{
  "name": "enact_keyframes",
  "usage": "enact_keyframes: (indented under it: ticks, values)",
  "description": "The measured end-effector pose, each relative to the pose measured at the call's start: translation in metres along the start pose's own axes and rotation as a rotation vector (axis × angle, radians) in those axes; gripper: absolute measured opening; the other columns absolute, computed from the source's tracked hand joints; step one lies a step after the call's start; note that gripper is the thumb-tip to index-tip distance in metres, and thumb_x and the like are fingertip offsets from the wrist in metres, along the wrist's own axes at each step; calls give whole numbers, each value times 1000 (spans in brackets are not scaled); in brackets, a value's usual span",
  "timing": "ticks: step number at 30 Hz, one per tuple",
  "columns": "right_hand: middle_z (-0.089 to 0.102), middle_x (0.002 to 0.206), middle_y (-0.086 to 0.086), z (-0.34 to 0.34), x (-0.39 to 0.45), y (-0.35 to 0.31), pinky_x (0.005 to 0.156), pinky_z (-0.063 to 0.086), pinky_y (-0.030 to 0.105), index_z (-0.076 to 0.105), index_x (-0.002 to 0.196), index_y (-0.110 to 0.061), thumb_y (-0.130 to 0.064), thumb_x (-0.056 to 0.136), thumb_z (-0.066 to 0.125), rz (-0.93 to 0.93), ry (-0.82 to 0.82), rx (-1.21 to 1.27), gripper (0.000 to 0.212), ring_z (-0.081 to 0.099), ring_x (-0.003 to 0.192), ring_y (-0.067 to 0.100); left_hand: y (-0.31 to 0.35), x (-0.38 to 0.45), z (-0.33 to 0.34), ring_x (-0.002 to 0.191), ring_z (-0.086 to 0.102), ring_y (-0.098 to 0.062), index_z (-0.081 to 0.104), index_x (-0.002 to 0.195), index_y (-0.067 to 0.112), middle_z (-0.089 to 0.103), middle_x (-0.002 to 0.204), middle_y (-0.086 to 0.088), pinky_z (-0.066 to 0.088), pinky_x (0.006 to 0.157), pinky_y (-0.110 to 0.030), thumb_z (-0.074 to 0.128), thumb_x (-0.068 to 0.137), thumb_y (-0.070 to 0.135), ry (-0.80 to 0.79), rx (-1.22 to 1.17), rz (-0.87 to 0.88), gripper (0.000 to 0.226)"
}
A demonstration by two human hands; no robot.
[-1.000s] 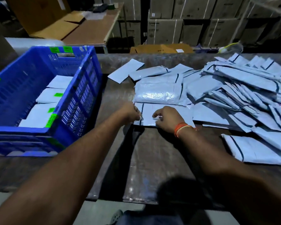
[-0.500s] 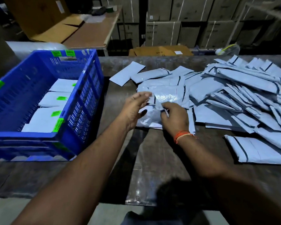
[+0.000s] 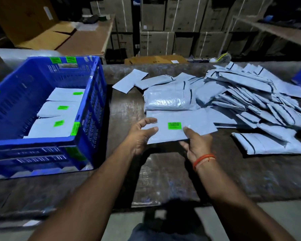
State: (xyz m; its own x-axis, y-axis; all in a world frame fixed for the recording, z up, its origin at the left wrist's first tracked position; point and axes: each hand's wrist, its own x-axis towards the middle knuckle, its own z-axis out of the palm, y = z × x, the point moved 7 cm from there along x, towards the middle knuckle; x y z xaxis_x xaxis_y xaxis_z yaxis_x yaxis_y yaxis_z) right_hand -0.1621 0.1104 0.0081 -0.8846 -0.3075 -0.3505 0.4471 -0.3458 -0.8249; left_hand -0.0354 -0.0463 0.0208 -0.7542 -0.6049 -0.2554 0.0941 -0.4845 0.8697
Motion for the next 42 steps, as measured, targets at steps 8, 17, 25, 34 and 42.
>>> enact_keyframes:
  ticks: [8,17,25,34,42]
  values:
    - [73,92,13,-94,-2,11,63,53,30,62,109,-17,-4,78,76,-247,118,-711,37,69,73,25,-55,-7,-44,40,39,-15,70,100,30,56,57,4,34,49,-22,71,89,11,18,676,28,22]
    - [46,149,7,-58,-10,-5,107,41,47,47,146,-20,-32,87,60,-834,-170,-1608,62,41,135,31,-45,-38,3,138,36,-31,62,127,24,35,154,-9,40,105,-46,58,91,37,212,1609,629,38]
    - [0,167,-2,-29,-8,49,123,13,41,7,160,-22,-46,105,21,-729,-636,-1807,62,-6,154,17,-78,-19,16,155,6,-29,30,156,13,15,167,-8,23,122,-47,22,102,40,-42,1754,470,61]
    - [3,167,-3,-63,13,45,120,14,46,9,159,-32,-61,94,5,-687,-519,-1923,71,3,154,21,-86,-24,1,156,4,-24,13,160,37,9,169,2,14,123,-53,18,104,53,-9,1866,370,58]
    - [-3,167,-2,-92,27,24,121,11,47,3,159,-35,-55,101,12,-566,-399,-2002,62,-3,154,26,-77,-31,-26,156,1,-20,11,158,46,4,169,4,11,122,-56,15,102,59,32,1843,310,58]
